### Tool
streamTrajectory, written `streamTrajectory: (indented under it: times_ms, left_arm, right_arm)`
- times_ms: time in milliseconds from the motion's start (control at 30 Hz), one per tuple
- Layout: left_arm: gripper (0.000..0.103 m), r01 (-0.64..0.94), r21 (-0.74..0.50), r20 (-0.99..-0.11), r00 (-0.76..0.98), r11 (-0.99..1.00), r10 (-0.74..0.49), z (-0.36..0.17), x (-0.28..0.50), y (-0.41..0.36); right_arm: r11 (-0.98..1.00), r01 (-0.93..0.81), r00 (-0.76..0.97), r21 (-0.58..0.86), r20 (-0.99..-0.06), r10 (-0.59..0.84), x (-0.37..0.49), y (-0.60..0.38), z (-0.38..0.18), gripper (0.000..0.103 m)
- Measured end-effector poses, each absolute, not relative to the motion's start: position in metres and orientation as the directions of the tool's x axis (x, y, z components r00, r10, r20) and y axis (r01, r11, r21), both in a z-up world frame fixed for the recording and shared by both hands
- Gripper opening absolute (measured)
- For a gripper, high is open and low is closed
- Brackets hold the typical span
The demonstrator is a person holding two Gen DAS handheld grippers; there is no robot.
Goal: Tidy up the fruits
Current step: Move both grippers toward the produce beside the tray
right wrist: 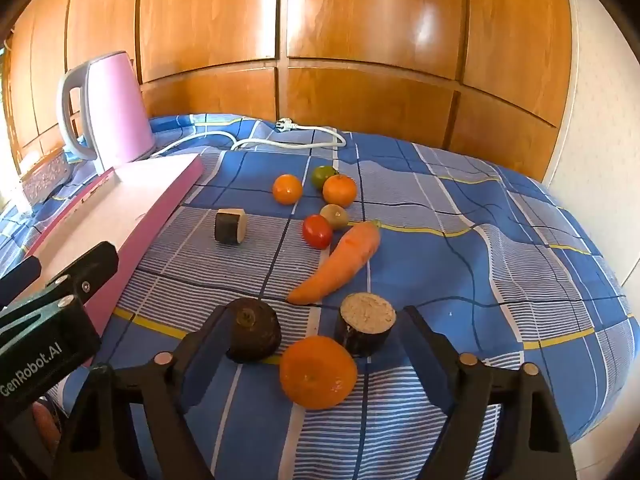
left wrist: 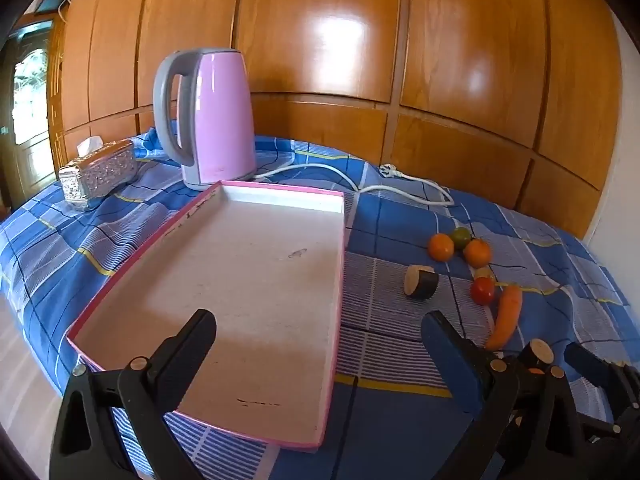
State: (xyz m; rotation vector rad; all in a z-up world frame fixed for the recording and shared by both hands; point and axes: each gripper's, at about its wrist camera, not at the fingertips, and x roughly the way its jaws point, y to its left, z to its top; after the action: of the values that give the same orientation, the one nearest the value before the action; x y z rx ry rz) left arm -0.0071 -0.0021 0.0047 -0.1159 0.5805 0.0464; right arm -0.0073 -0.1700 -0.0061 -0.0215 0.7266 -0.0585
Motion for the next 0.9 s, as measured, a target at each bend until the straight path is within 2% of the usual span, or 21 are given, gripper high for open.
streamTrajectory:
  times_ms: [133, 367, 633, 900]
  left_arm:
    - [0.103, -0.082, -0.091, -0.564, 0.826, 0.992, 0.016, 0.004, -0.005, -0.002]
    - [0.103, -0.072, -0.037, -0.525, 0.850, 0.997, 0.042, 0.007, -0.012, -0.008]
    - [0.103, -0.067, -0.046, -0.503, 0.863, 0.997, 0.035, 0.010, -0.015, -0.006]
    - [0.103, -0.053, -0.047, -0.495, 0.869, 0.997, 0.023, 0.011, -0.017, -0.008]
  right_arm:
    - [0.998, 0.041, 0.747, -0.042, -0.662, -0.059, -0.007, -0.169, -0.006, 0.081]
    - [0.999, 0.039, 0.750, -0.032, -0.660, -0.051, -0.009, -0.170, -0.004, 0.077]
    - [0.999, 0.041, 0.756, -0.028, -0.653, -0.049, -0.010, -0.170, -0.004, 0.070]
    - [0.999, 0.038, 0.768, 0.013, -0.640, -0.021, -0.013, -0.173, 0.000, 0.069]
